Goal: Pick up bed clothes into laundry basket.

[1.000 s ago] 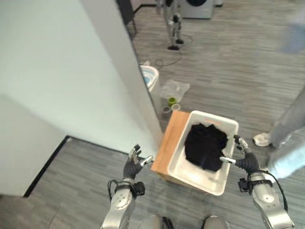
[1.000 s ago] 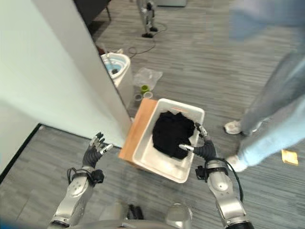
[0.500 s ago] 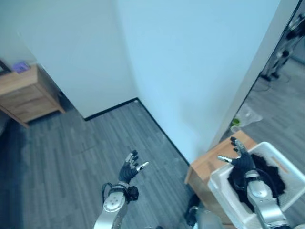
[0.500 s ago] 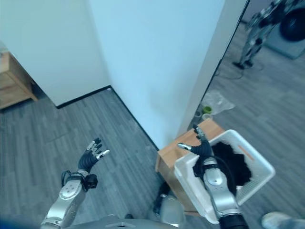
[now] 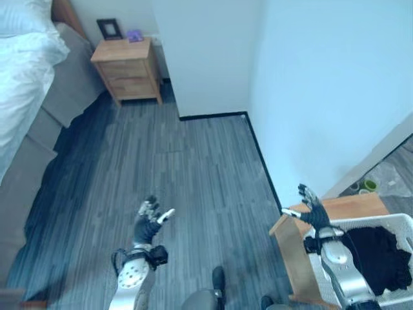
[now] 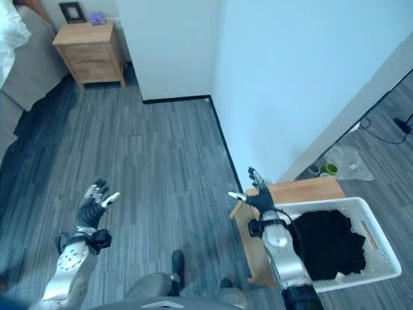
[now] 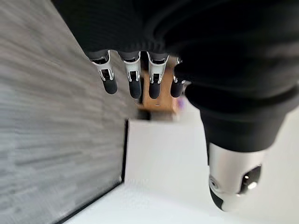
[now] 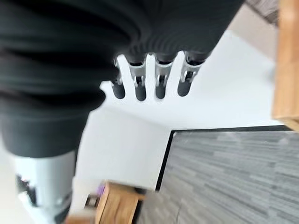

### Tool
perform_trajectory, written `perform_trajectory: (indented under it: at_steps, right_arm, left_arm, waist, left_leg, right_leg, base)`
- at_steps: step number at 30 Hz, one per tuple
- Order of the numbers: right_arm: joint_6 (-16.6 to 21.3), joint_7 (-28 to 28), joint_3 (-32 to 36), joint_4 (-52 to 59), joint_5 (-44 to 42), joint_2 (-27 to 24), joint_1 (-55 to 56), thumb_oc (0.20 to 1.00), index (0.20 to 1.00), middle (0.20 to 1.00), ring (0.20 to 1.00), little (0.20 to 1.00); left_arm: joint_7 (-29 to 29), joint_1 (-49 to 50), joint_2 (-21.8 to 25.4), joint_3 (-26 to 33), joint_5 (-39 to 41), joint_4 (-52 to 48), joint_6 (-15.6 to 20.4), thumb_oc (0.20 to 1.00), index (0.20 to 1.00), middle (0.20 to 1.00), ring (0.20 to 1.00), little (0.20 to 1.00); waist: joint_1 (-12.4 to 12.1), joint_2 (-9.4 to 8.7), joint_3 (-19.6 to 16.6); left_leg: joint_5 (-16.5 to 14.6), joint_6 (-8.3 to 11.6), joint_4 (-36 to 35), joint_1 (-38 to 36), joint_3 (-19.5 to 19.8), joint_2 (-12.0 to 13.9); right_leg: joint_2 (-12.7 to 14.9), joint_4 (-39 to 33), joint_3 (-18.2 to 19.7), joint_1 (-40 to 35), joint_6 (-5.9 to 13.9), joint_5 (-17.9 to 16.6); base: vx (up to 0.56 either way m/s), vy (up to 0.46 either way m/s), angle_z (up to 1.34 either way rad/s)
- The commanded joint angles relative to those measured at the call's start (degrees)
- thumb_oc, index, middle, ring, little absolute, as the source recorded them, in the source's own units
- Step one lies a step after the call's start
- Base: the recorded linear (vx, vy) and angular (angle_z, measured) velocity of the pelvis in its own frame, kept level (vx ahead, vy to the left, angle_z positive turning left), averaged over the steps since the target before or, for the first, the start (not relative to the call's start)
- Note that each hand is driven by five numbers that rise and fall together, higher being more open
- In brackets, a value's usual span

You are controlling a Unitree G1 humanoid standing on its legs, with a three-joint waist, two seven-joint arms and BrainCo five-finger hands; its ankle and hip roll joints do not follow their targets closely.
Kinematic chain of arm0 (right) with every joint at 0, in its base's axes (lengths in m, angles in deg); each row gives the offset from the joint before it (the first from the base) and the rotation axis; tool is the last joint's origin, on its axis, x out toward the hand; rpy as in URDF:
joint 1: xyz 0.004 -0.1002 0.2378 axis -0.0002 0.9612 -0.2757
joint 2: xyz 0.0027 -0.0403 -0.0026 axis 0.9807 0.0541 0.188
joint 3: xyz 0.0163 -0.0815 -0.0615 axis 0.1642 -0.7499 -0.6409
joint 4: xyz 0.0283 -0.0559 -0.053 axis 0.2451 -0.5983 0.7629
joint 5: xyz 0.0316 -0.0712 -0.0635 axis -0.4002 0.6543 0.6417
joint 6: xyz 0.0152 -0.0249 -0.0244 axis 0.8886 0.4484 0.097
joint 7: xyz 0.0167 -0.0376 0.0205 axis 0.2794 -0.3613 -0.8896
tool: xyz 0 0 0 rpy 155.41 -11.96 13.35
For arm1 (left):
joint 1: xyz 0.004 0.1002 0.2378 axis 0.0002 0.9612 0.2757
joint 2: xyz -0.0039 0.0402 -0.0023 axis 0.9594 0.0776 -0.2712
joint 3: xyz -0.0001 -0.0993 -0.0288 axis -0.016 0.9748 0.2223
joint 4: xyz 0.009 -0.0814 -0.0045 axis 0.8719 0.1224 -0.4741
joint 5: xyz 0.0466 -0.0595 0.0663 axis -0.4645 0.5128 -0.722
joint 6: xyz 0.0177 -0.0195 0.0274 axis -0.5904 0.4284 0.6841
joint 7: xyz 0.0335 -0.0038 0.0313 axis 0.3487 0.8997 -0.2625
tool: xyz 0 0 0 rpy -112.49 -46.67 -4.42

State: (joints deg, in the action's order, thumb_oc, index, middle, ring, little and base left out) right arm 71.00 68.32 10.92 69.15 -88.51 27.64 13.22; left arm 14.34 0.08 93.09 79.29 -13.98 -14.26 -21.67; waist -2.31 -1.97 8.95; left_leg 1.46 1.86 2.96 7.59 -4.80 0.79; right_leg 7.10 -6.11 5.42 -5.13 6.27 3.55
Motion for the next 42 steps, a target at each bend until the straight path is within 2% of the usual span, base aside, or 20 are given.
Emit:
perform_trajectory:
  at_steps: [1, 2, 3, 5, 6, 9, 10, 12, 13, 15, 31, 38, 40, 42]
  right_arm:
    - [2.22, 0.21, 1.31, 0.61, 1.85, -0.99, -3.95, 1.0, 1.0, 1.0, 1.0, 1.0]
    - [2.24, -0.45, 1.97, -0.49, 1.25, -2.04, -4.38, 1.0, 1.0, 1.0, 1.0, 1.0]
    - [1.97, -0.54, 1.81, -0.54, 1.12, -2.01, -4.44, 1.0, 1.0, 1.0, 1.0, 1.0]
    - [1.72, -0.7, 1.89, -0.5, 1.2, -2.18, -4.37, 1.0, 1.0, 1.0, 1.0, 1.0]
    - [1.55, -0.65, 2.0, -0.14, 1.13, -2.27, -4.45, 1.0, 1.0, 1.0, 1.0, 1.0]
    - [1.28, -0.58, 2.56, -0.03, 1.06, -2.76, -4.21, 1.0, 1.0, 1.0, 1.0, 1.0]
    - [1.26, -0.49, 2.6, 0.04, 0.89, -2.61, -3.87, 1.0, 1.0, 1.0, 1.0, 1.0]
    - [0.86, -0.32, 2.73, 0.55, 1.18, -2.68, -3.68, 1.0, 1.0, 1.0, 1.0, 1.0]
    - [0.76, -0.07, 2.83, 0.59, 1.18, -2.43, -3.63, 1.0, 1.0, 1.0, 1.0, 1.0]
    - [0.74, -0.01, 2.76, 0.66, 1.37, -2.16, -3.82, 1.0, 1.0, 1.0, 1.0, 1.0]
    - [0.49, 0.38, -0.77, -0.38, 2.08, -1.86, -7.84, 1.0, 1.0, 1.0, 1.0, 1.0]
    - [0.12, 0.83, -2.85, -0.66, 2.58, -2.32, -10.38, 1.0, 1.0, 1.0, 1.0, 1.0]
    - [0.21, 0.72, -3.93, -0.59, 2.8, -2.65, -12.2, 1.0, 1.0, 1.0, 1.0, 1.0]
    - [0.31, 0.61, -3.83, -0.63, 3.02, -2.97, -12.69, 1.0, 1.0, 1.0, 1.0, 1.0]
  left_arm:
    - [0.35, -4.46, 1.38, -0.81, 0.8, -0.64, 3.66, 1.0, 1.0, 1.0, 1.0, 1.0]
    - [0.51, -7.26, 1.36, -1.49, 1.39, 1.48, 3.56, 1.0, 1.0, 1.0, 1.0, 1.0]
    - [0.27, -7.66, 1.39, -1.71, 1.69, 1.92, 3.39, 1.0, 1.0, 1.0, 1.0, 1.0]
    - [-0.5, -7.83, 1.83, -1.79, 1.81, 2.49, 3.35, 1.0, 1.0, 1.0, 1.0, 1.0]
    - [-1.07, -7.95, 1.99, -2.06, 1.67, 2.71, 3.11, 1.0, 1.0, 1.0, 1.0, 1.0]
    - [-1.49, -8.29, 1.94, -2.5, 1.72, 3.7, 2.07, 1.0, 1.0, 1.0, 1.0, 1.0]
    - [-1.74, -7.75, 1.79, -2.67, 1.63, 3.65, 1.66, 1.0, 1.0, 1.0, 1.0, 1.0]
    - [-1.87, -7.09, 1.58, -2.33, 1.2, 3.64, 1.09, 1.0, 1.0, 1.0, 1.0, 1.0]
    - [-2.28, -6.89, 1.66, -2.18, 0.83, 3.95, 0.57, 1.0, 1.0, 1.0, 1.0, 1.0]
    - [-2.54, -6.55, 1.91, -2.14, -0.1, 3.89, 0.19, 1.0, 1.0, 1.0, 1.0, 1.0]
    - [-1.23, -6.5, 2.66, -0.25, 0.4, 5.39, 0.49, 1.0, 1.0, 1.0, 1.0, 1.0]
    - [-0.08, -6.41, 3.28, 1.34, 0.89, 5.08, 1.4, 1.0, 1.0, 1.0, 1.0, 1.0]
    - [1.41, -6.52, 3.62, 2.29, 1.34, 4.39, 2.21, 1.0, 1.0, 1.0, 1.0, 1.0]
    - [2.01, -7.07, 3.89, 2.46, 1.63, 4.58, 2.36, 1.0, 1.0, 1.0, 1.0, 1.0]
  waist:
    - [-0.61, -0.54, 0.14]
    - [0.6, -0.46, 2.37]
    - [0.94, -0.36, 2.49]
    - [2.16, -0.02, 2.36]
    - [3.22, 0.15, 1.74]
    - [5.01, 0.48, 0.16]
    - [5.72, 0.95, -0.41]
    - [6.1, 1.41, -1.0]
    - [6.37, 1.96, -1.64]
    - [6.38, 2.11, -2.39]
    - [3.97, 0.93, -2.79]
    - [2.36, 0.17, -2.63]
    - [1.3, -0.67, -1.84]
    - [0.89, -1.19, -1.33]
  left_leg:
    - [5.68, 3.46, -7.96, -1.61, 4.12, 5.56]
    - [7.42, 4.13, -7.76, 1.3, -1.36, 7.07]
    - [7.77, 4.22, -7.18, 1.28, -5.09, 8.17]
    - [6.09, 4.63, -4.71, -1.19, -11.03, 9.67]
    - [3.52, 4.95, -1.05, -3.09, -14.27, 10.2]
    - [-0.43, 6.29, 1.37, -8.44, -20.08, 12.75]
    - [1.35, 6.99, 0.35, -9.33, -21.81, 14.02]
    - [2.68, 7.16, -2.39, -10.05, -23.78, 14.36]
    - [3.3, 7.11, -5.56, -11.7, -24.07, 14.1]
    - [3.69, 7.1, -7.3, -12.68, -23.58, 13.87]
    - [4.02, 6.76, -7.9, -12.5, -22.33, 13.47]
    - [2.87, 6.18, -7.73, -12.49, -21.77, 12.52]
    - [1.88, 5.41, -7.15, -12.21, -20.45, 11.33]
    - [1.19, 5.53, -5.2, -10.75, -20.11, 11.31]
  right_leg:
    - [-1.55, 1.11, -0.96, -0.4, -1.28, 1.68]
    - [-1.09, 1.11, -6.6, -0.08, -1.7, 1.57]
    - [-0.88, 1.11, -8.81, 0.61, -1.72, 1.01]
    - [0.33, 1.11, -14.15, 0.65, -1.7, 0.54]
    - [1.43, 1.11, -17.75, 0.77, -2.06, 0.02]
    - [3.06, 1.11, -23.52, 0.1, -2.25, 0.84]
    - [3.17, 1.11, -25.14, -0.38, -2.07, 0.69]
    - [3.73, 1.19, -26.91, -1.15, -1.64, 0.09]
    - [3.59, 1.18, -27.54, -1.28, -1.33, -0.14]
    - [3.73, 1.22, -28.09, -1.6, -1.09, -0.68]
    - [5.1, 1.26, -30.23, -2.77, -0.02, -2.05]
    - [6.0, 1.46, -30.95, -2.94, 0.76, -2.79]
    - [6.46, 1.66, -30.5, -2.66, 0.97, -2.98]
    - [6.57, 1.72, -30.59, -2.52, 0.94, -2.85]
  base:
    - [-0.35, -0.201, 0.76]
    - [-0.43, -0.225, 1.0]
    - [-0.43, -0.19, 1.43]
    - [-0.22, -0.089, 2.7]
    - [-0.17, -0.058, 1.98]
    - [0.0, -0.002, 1.58]
    - [0.04, 0.068, 1.61]
    - [0.08, 0.066, 0.92]
    - [0.05, 0.033, 0.82]
    - [0.06, 0.083, 0.45]
    - [0.02, 0.016, 0.07]
    - [0.01, 0.018, 0.02]
    - [-0.01, 0.039, -0.02]
    - [-0.07, -0.024, 0.02]
